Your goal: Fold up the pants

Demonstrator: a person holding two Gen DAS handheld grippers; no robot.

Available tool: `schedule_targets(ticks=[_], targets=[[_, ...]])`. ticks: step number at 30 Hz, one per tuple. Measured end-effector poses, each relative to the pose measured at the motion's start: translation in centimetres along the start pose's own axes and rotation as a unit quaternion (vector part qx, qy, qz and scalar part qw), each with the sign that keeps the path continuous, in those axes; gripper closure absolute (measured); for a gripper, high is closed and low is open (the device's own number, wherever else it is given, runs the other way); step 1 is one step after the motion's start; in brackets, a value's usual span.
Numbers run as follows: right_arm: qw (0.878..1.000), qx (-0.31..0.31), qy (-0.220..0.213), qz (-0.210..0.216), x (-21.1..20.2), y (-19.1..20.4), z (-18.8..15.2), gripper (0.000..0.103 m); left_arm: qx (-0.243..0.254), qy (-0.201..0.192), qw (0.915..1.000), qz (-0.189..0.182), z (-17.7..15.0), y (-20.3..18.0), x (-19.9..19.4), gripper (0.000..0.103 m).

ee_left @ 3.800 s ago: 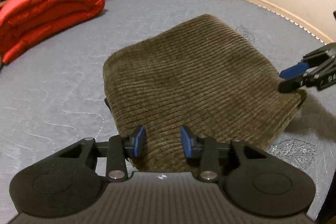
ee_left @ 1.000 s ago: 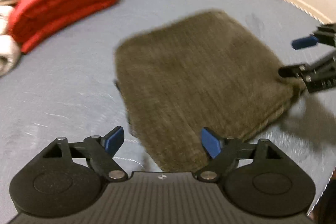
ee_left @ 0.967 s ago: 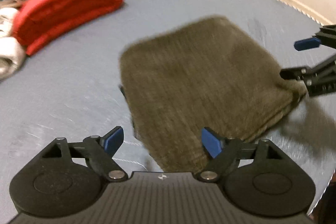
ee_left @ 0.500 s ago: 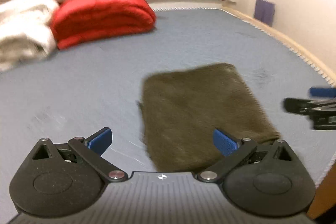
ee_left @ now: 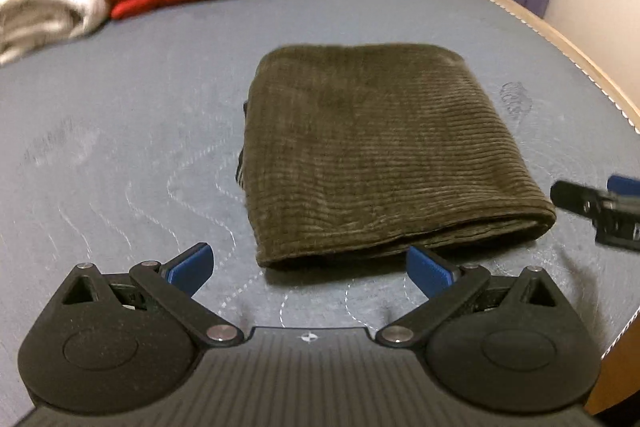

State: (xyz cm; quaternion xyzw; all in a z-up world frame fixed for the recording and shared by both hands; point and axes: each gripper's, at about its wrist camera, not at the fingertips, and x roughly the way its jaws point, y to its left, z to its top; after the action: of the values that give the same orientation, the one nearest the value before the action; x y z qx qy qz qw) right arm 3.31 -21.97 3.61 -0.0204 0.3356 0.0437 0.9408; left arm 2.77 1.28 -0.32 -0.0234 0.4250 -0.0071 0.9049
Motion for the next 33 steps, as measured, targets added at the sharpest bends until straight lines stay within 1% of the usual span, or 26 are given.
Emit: schedule_targets(ticks=[2,6,12,21,33], targets=[[1.000,0.001,0.013,0.004,0.5,0.0,-0.1,0.006,0.003,0.008,1.0000,-0.002,0.0,-0.4,0.2,0.000],[1.000,0.007,0.028,0.003,1.1,-0.1,0.2,0.006,0.015,0.007,0.9999,-0.003,-0.2,-1.2,0.5,0.000],[0.999,0.003,0.037,0.013,1.2,-0.1,-0.1,0.004,0.002,-0.003,1.0000,0.001,0.0,-1.1,0.4,0.000],[0.999,-0.002,0.036,0.023,0.8,0.5,0.0,0.004,-0.002,-0.004,1.0000,0.004,0.0,-1.0,0.4,0.000],[0.999,-0.005,0.038,0.020,1.1,1.0,-0.1,0.004,-0.004,-0.007,1.0000,-0.001,0.1,-0.7,0.1,0.000]])
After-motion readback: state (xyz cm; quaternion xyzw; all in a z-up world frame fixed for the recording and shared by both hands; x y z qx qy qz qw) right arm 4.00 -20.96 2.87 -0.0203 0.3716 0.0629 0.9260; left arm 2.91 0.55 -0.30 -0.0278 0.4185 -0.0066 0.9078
